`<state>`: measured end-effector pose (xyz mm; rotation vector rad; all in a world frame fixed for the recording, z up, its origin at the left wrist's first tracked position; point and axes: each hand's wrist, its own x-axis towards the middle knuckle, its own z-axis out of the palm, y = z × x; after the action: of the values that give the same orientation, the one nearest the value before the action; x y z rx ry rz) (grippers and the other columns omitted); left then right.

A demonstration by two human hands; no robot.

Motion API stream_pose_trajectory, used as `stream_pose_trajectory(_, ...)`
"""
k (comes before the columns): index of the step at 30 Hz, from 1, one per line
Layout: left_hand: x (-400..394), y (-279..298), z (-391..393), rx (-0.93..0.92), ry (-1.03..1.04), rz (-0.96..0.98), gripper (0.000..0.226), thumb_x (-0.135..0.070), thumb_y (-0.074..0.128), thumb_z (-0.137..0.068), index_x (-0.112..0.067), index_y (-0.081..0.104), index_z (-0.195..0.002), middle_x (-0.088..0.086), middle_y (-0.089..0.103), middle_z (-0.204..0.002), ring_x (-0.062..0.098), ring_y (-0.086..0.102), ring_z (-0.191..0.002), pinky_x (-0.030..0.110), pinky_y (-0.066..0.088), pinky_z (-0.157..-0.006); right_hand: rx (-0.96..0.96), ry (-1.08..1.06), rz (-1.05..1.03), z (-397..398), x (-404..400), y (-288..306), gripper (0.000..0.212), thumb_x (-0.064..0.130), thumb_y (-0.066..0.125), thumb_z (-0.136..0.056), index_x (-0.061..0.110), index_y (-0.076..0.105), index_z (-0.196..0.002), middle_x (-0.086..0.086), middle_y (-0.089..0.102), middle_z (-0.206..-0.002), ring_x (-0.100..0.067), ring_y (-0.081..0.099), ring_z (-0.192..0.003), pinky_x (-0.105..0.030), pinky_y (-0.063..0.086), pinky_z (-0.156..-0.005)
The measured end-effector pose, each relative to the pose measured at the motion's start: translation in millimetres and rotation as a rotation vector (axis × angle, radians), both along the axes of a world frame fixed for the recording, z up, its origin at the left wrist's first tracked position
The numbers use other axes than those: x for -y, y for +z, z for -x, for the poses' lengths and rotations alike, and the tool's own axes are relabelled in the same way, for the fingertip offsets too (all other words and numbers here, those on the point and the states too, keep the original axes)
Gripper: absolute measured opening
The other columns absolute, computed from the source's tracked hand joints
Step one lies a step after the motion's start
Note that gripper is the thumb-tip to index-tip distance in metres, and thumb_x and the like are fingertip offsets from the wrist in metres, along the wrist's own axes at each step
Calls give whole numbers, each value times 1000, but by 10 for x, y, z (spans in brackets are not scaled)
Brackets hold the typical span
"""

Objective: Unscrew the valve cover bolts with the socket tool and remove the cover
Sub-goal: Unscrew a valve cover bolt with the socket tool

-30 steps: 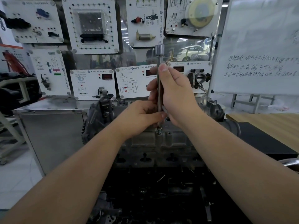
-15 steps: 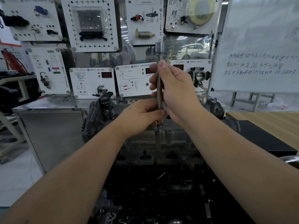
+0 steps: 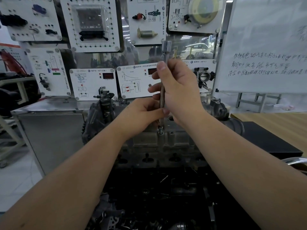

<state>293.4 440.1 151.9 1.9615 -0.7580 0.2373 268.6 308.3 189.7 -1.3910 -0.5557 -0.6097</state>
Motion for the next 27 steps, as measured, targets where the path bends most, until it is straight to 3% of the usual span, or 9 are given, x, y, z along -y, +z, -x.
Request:
stream_pose_trajectory(2, -8, -4, -9, 4, -17, 2, 29, -60, 65, -77, -33, 75, -81, 16, 72, -85, 42, 66, -81, 59, 54, -86, -23, 16, 7, 6, 9, 9, 20, 29, 52, -106, 22, 68, -95, 7, 66, -76, -13, 66, -63, -30, 53, -54)
stream_pose_trajectory(4, -8, -14, -19, 23, 1, -39, 30, -62, 62, -78, -35, 74, -77, 14, 74, -88, 45, 66, -89, 62, 53, -89, -69, 77, -5, 4, 4, 26, 24, 29, 49, -108, 18, 68, -97, 6, 65, -70, -12, 61, -60, -27, 51, -51)
stream_pose_trajectory(8, -23, -17, -8, 6, 17, -59, 41, -61, 62, -75, -24, 77, -85, 2, 78, -88, 27, 72, -86, 49, 56, -87, -126, 156, -46, -17, -23, 39, 28, 32, 45, -109, 14, 66, -105, 3, 68, -69, -11, 55, -54, -26, 47, -48)
stream_pose_trajectory(11, -41, -14, -23, -19, 18, -60, 33, -52, 68, -79, -22, 78, -87, 2, 78, -86, 22, 72, -81, 43, 55, -83, -125, 153, -79, -43, -38, 14, 24, 34, 43, -110, 19, 62, -107, 2, 71, -72, -10, 53, -49, -25, 45, -45)
stream_pose_trajectory(14, -45, -2, -22, -47, 8, -34, 36, -43, 69, -81, -10, 76, -93, 16, 76, -92, 36, 70, -86, 56, 54, -91, -107, 145, -86, -67, -55, -6, 21, 35, 41, -110, 22, 56, -103, 1, 72, -72, -10, 49, -46, -25, 42, -44)
stream_pose_trajectory(16, -44, -7, -20, -44, 6, -27, 36, -38, 70, -83, -3, 73, -95, 26, 72, -93, 40, 66, -81, 59, 53, -89, -84, 135, -82, -73, -55, -22, 17, 36, 44, -109, 23, 53, -102, 0, 73, -72, -11, 47, -45, -26, 40, -44)
stream_pose_trajectory(21, -44, -22, -37, -30, 9, -26, 48, -35, 78, -79, 7, 67, -100, 36, 64, -94, 29, 55, -72, 38, 45, -73, 13, 57, -64, -67, -55, -104, 9, 26, 60, -102, 23, 58, -94, 4, 68, -74, -13, 58, -51, -29, 47, -47)
stream_pose_trajectory(24, -34, 4, 1, -14, -6, -18, 11, -25, 81, -88, -16, 75, -90, 27, 68, -88, 19, 52, -69, 29, 42, -65, 6, 3, -55, -58, -37, -105, 19, 28, 58, -102, 25, 69, -87, 9, 67, -72, -9, 63, -63, -31, 52, -53)
stream_pose_trajectory(27, -52, 6, -11, -42, -19, 27, 10, -18, 72, -94, -18, 76, -86, 14, 74, -84, 19, 65, -76, 33, 54, -79, -41, 52, -43, -57, -4, -114, 28, 32, 51, -105, 23, 72, -91, 7, 69, -70, -8, 61, -62, -26, 53, -56)
